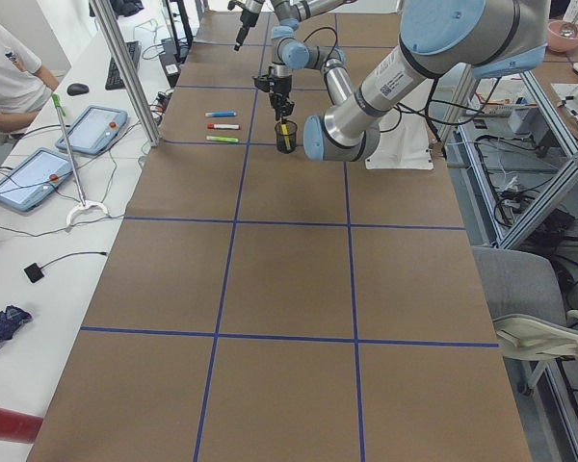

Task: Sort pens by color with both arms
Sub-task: 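Grasp the yellow marker in the cup with the left gripper and lift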

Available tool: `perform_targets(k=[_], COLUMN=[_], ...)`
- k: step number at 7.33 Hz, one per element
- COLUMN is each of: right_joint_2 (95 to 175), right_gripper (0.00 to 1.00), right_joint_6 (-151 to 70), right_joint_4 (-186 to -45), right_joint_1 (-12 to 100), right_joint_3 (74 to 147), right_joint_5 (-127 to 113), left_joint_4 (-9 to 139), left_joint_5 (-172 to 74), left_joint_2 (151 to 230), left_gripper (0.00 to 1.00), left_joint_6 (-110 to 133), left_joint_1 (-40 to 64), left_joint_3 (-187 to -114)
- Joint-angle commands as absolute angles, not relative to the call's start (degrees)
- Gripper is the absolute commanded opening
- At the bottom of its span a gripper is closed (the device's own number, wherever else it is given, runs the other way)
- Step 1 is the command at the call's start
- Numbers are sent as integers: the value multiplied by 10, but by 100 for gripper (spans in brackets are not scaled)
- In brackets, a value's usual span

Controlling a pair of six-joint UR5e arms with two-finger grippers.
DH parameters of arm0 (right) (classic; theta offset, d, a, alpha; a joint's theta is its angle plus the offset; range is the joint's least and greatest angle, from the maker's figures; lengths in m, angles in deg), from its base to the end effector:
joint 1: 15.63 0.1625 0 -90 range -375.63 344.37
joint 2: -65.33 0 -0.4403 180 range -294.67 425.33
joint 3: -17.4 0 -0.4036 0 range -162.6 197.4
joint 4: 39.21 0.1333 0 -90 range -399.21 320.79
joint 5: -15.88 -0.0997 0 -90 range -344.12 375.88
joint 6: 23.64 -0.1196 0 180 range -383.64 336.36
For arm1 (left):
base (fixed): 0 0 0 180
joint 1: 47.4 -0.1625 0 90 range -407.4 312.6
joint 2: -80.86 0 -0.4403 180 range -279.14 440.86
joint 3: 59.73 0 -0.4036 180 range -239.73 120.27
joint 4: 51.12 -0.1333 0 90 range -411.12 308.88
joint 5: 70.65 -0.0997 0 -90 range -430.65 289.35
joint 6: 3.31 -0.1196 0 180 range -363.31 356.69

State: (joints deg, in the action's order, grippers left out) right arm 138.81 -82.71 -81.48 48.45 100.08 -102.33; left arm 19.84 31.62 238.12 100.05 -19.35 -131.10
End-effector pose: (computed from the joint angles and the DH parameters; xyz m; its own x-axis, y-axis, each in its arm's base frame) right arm -0.2222 -0.6329 0.4941 0.5230 0.0399 0.8514 -0.4087 0.8883 0.2095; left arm 0.6705 -0.4795 0.0822 0.6619 -0.6085 -0.4377 0.5343 0.7926 -0.2939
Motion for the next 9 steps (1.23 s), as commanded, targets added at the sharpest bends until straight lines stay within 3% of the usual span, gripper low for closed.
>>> perform_targets(k=[1,2,4,7,9], right_joint_2=[1388,1388,1388,1387,1386], right_gripper=[100,100,100,100,100], right_joint_6=[-827,-827,-827,-827,-827], right_joint_4=[-815,-815,-815,-815,-815], right_joint_1=[484,484,484,484,484], right_joint_3=[999,999,999,1000,1000], right_joint_5=[-1023,-1023,-1023,-1023,-1023], left_joint_4=[197,197,185,67,55], left_joint_5=[319,318,319,319,322], left_joint_2=[2383,2381,2387,2378,2314], left_gripper=[26,0,0,0,0], left_joint_6=[1001,1000,1000,964,926], left_joint_1=[-195,-195,-195,-179,-142], left_joint_3=[-1311,-1312,-1319,-1452,-1602])
